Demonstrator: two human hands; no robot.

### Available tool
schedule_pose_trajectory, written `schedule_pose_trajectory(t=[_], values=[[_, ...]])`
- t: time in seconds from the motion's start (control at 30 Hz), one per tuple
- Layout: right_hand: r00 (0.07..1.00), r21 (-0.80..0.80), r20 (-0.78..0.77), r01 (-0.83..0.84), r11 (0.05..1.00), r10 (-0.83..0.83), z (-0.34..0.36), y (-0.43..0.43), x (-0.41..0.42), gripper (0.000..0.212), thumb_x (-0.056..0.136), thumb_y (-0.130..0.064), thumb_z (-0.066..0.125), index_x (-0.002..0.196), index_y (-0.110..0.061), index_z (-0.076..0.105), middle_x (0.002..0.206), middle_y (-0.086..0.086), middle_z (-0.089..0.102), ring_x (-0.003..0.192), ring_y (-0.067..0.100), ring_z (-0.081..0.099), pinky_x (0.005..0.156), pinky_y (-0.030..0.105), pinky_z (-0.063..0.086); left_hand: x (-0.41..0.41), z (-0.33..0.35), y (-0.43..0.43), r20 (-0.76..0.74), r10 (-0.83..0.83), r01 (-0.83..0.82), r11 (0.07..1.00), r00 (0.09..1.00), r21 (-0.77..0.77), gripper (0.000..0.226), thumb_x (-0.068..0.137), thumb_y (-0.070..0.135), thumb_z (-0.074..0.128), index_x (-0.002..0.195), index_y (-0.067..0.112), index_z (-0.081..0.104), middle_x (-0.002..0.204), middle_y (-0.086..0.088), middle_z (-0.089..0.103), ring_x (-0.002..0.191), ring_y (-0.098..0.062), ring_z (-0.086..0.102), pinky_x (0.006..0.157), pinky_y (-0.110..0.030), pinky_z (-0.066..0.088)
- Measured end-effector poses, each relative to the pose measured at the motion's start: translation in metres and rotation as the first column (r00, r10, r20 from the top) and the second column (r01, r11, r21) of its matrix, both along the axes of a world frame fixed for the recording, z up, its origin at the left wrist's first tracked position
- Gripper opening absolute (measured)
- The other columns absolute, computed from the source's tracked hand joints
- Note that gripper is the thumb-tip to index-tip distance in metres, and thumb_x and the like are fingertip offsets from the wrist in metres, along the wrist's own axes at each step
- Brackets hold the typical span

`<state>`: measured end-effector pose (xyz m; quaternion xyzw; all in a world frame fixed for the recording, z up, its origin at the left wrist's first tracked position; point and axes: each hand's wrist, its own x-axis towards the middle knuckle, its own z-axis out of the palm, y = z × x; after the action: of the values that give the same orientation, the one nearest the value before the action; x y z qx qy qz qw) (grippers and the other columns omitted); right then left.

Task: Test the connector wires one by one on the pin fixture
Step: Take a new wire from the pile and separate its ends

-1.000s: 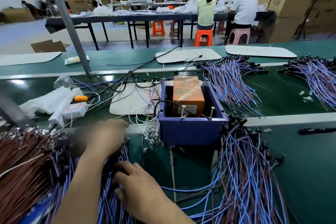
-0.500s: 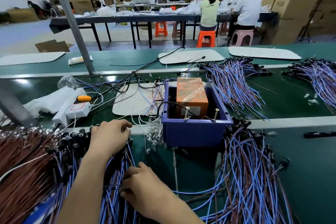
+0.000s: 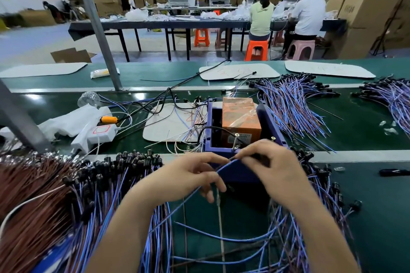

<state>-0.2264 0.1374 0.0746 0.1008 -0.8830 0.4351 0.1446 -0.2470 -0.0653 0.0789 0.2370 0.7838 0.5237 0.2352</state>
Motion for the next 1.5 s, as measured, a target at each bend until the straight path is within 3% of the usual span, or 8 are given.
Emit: schedule_pose_trajectory(t=[0.27,0.43,0.57,0.77,0.9,1.07,1.23,1.5], values=[[0.903,-0.122,0.071,0.429,0.895,-0.424,0.002,0.071,0.006,0.03,0.084,-0.007,0.07,0.067,-0.032,0.069,0.066,-0.018,0.065,0.062,-0.005,0.058,0.055,0.006,0.04,0.002,0.01,-0.005,0.105,-0.075,0.036,0.941,0.992,0.337,0.019,0.093,0.01,0.055,0.102,0.011,0.072,0.098,-0.012,0.073,0.065,-0.02,0.066,0.067,-0.025,0.053],[0.898,0.051,0.361,0.25,0.967,-0.252,-0.002,0.073,0.007,0.011,0.084,-0.013,0.072,0.082,-0.024,0.072,0.087,-0.004,0.07,0.091,0.021,0.064,0.084,0.032,0.047,0.005,0.01,0.0,0.13,-0.107,0.038,0.894,0.986,0.446,0.027,0.09,0.021,0.057,0.113,0.015,0.071,0.112,-0.012,0.07,0.085,-0.017,0.067,0.077,-0.026,0.053],[0.971,-0.034,0.239,0.023,0.999,-0.014,0.017,0.052,0.015,0.031,0.082,-0.028,0.074,0.109,-0.039,0.064,0.114,-0.024,0.061,0.107,-0.005,0.055,0.089,0.015,0.039,0.007,0.006,0.013,0.087,-0.148,0.108,0.927,0.985,0.359,0.026,0.094,0.019,0.053,0.114,0.016,0.07,0.113,-0.01,0.07,0.091,-0.018,0.066,0.082,-0.027,0.052],[0.935,-0.044,0.186,-0.298,0.954,0.301,0.03,0.011,0.027,0.024,0.088,-0.032,0.067,0.11,-0.037,0.063,0.101,-0.019,0.07,0.099,-0.006,0.062,0.087,0.016,0.047,0.014,0.005,0.027,0.082,-0.21,0.164,0.909,0.974,0.382,0.017,0.092,0.02,0.055,0.097,0.024,0.07,0.092,0.001,0.073,0.084,-0.017,0.067,0.08,-0.028,0.052],[0.973,-0.05,0.14,-0.176,0.983,0.181,0.026,0.005,0.021,0.016,0.081,-0.047,0.065,0.094,-0.038,0.069,0.062,-0.004,0.059,0.056,0.002,0.052,0.057,0.021,0.043,0.012,0.003,0.029,0.086,-0.171,0.118,0.894,0.982,0.433,0.009,0.094,0.009,0.05,0.096,0.006,0.059,0.081,-0.003,0.07,0.073,-0.013,0.064,0.067,-0.022,0.05],[0.986,-0.046,0.122,-0.105,0.993,0.11,0.025,0.006,0.019,0.042,0.061,-0.073,0.057,0.074,-0.036,0.072,0.052,-0.008,0.047,0.05,0.002,0.042,0.053,0.021,0.034,0.008,0.0,0.022,0.097,-0.132,0.075,0.893,0.987,0.443,0.016,0.093,0.01,0.051,0.098,0.011,0.065,0.075,-0.003,0.068,0.067,-0.011,0.059,0.064,-0.019,0.047],[0.99,-0.059,0.136,-0.028,0.998,0.036,0.023,0.022,0.018,0.02,0.072,-0.051,0.069,0.069,-0.032,0.074,0.059,-0.011,0.062,0.056,0.001,0.05,0.058,0.016,0.035,0.0,0.001,0.005,0.151,-0.094,0.001,0.851,0.984,0.525,0.019,0.089,0.013,0.055,0.096,0.015,0.072,0.076,-0.007,0.068,0.066,-0.013,0.059,0.064,-0.018,0.048],[0.95,0.037,0.313,-0.017,0.999,0.005,0.024,0.043,0.023,0.018,0.08,-0.037,0.071,0.064,-0.029,0.074,0.051,-0.001,0.051,0.048,0.005,0.039,0.05,0.018,0.031,-0.011,0.003,-0.012,0.243,0.027,-0.193,0.695,0.97,0.692,0.014,0.075,0.017,0.075,0.087,0.01,0.076,0.072,-0.004,0.069,0.066,-0.01,0.065,0.075,-0.024,0.055]])
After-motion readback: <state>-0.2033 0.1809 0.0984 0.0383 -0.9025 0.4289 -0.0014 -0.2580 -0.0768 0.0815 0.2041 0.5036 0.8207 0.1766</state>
